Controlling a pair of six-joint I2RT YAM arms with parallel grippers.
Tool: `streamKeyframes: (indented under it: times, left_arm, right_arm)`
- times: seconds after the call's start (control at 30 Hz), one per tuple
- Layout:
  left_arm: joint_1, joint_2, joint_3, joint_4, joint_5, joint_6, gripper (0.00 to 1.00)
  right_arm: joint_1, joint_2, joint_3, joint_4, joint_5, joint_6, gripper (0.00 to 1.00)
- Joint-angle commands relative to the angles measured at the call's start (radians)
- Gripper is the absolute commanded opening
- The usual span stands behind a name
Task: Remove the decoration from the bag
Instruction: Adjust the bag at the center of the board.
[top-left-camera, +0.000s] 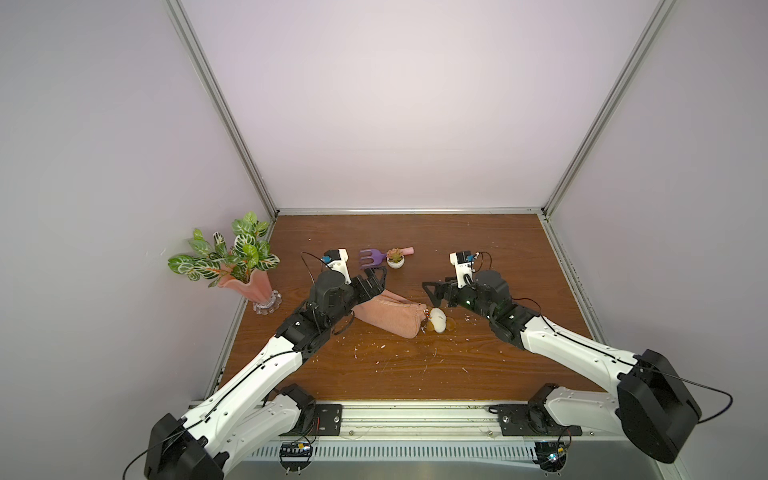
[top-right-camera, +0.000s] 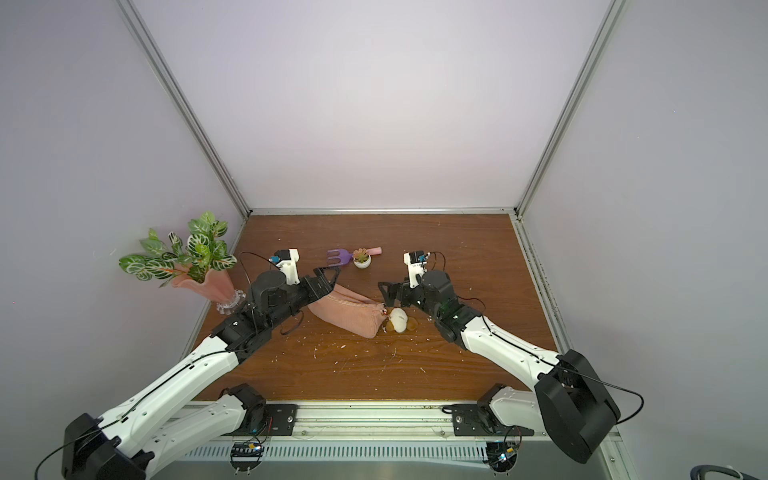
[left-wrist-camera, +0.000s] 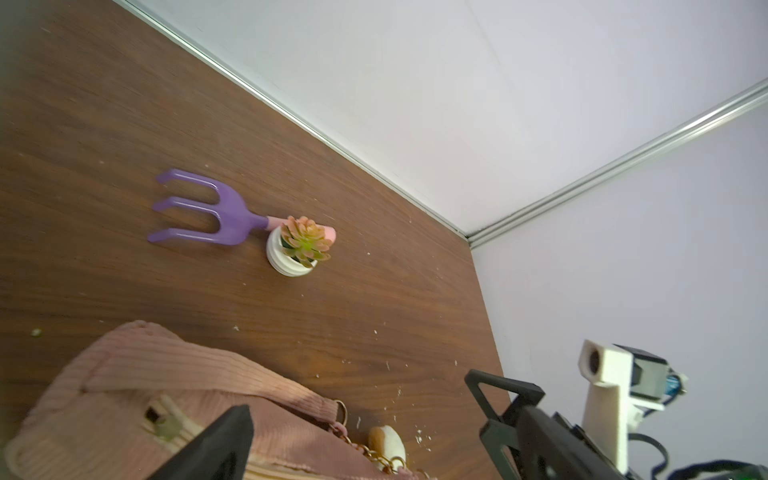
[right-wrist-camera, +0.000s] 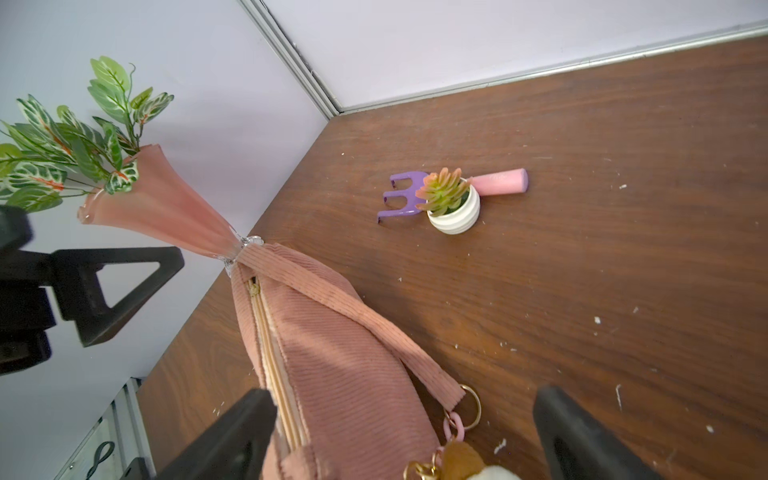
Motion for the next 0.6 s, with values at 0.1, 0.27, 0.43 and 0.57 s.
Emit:
streamKeyframes:
  times: [0.1,0.27,0.43,0.57]
  left_arm:
    - [-0.165,0.058,0.046,0.001,-0.074,-0.07,1.0]
    - [-0.284,0.117,0.068,0.003,-0.175,-0.116,1.0]
    - [-0.369,0.152,0.066,0.014,-0.271,-0.18,1.0]
    - [-0.401,0.192,0.072,0.037,-0.287,-0.213,1.0]
  right_arm:
    - [-0.02,-0.099,-0.105,0.075,-0.021,0.067,0.99]
    - [-0.021,-0.156,-0.158,0.053,-0.015,0.073,0.99]
    - [-0.021,-0.214,-0.19,0.011,-0.005,0.07,1.0]
    - [-0.02,-0.256,-0.21,-0.009,0.0,0.058,1.0]
